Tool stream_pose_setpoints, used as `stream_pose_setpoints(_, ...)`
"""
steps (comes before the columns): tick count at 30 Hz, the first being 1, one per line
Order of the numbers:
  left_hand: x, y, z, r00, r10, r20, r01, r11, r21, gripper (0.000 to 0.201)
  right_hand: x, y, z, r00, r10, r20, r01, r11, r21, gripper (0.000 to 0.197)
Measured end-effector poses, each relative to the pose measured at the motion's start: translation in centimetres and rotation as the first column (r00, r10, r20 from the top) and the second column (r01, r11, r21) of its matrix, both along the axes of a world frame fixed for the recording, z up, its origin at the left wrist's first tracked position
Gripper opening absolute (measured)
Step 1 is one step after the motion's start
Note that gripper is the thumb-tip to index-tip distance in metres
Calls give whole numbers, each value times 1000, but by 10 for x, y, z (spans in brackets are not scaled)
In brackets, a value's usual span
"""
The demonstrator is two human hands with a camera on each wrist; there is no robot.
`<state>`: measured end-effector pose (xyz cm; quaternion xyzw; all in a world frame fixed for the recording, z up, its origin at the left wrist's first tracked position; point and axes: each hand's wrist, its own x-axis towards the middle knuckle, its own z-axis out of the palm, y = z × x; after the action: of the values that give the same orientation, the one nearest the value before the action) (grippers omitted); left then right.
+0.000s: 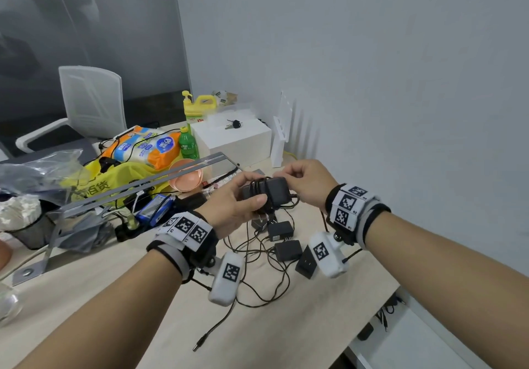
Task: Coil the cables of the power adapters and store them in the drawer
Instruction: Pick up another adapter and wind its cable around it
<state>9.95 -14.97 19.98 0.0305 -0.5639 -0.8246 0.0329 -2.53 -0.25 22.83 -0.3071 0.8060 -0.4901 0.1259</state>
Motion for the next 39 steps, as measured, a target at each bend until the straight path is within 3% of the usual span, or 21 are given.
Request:
stream_pose_setpoints(6,-8,11,-7,997,80,22,-79,997,-14,55,0,0,-12,997,-52,64,57,995,-81,27)
stream_pose_setpoints(11,-12,11,-7,994,107,26,-109,988,113,52,5,4,-19,984,-51,172,60,997,-49,25)
stream_pose_setpoints(14,-16,10,-5,985,175,17,-174,962,209,50,14,6,-30,977,-11,213,0,999,51,26)
stream_pose_setpoints(16,-20,7,-5,963,267,26,-267,944,194,40,22,8,-34,989,22,149,-49,983,176,28)
stream_pose_setpoints(18,-23,1,-9,915,397,70,-402,912,81,32,28,8,-34,992,122,37,-127,942,309,29)
stream_pose_setpoints(20,-24,-6,-14,860,504,79,-484,855,-188,37,32,7,-28,976,205,-65,-161,896,415,32)
stream_pose_setpoints(22,-23,-10,-16,855,518,22,-448,760,-471,44,32,7,-17,957,254,-142,-155,857,491,33)
stream_pose_setpoints(24,-19,-11,-15,874,484,-39,-387,647,-657,46,32,6,-4,922,323,-213,-154,813,561,32)
stream_pose_setpoints(26,-16,-12,-14,904,425,-53,-307,558,-771,46,33,6,11,880,382,-284,-144,782,606,33)
stream_pose_setpoints(28,-13,-14,-15,943,333,-28,-209,523,-826,45,28,6,26,856,408,-318,-142,776,615,31)
stream_pose_setpoints(32,-9,-14,-13,996,83,24,-23,528,-849,41,9,10,37,903,356,-238,-187,828,528,18)
stream_pose_setpoints(35,-8,-10,-5,998,-39,59,70,564,-823,40,5,13,26,964,263,-45,-237,923,303,15)
stream_pose_setpoints(37,-8,-7,-5,993,-73,92,117,693,-711,39,4,16,20,975,212,59,-220,959,177,15)
stream_pose_setpoints(39,-6,-1,-6,989,-83,124,132,872,-472,41,3,16,15,974,179,135,-192,978,85,14)
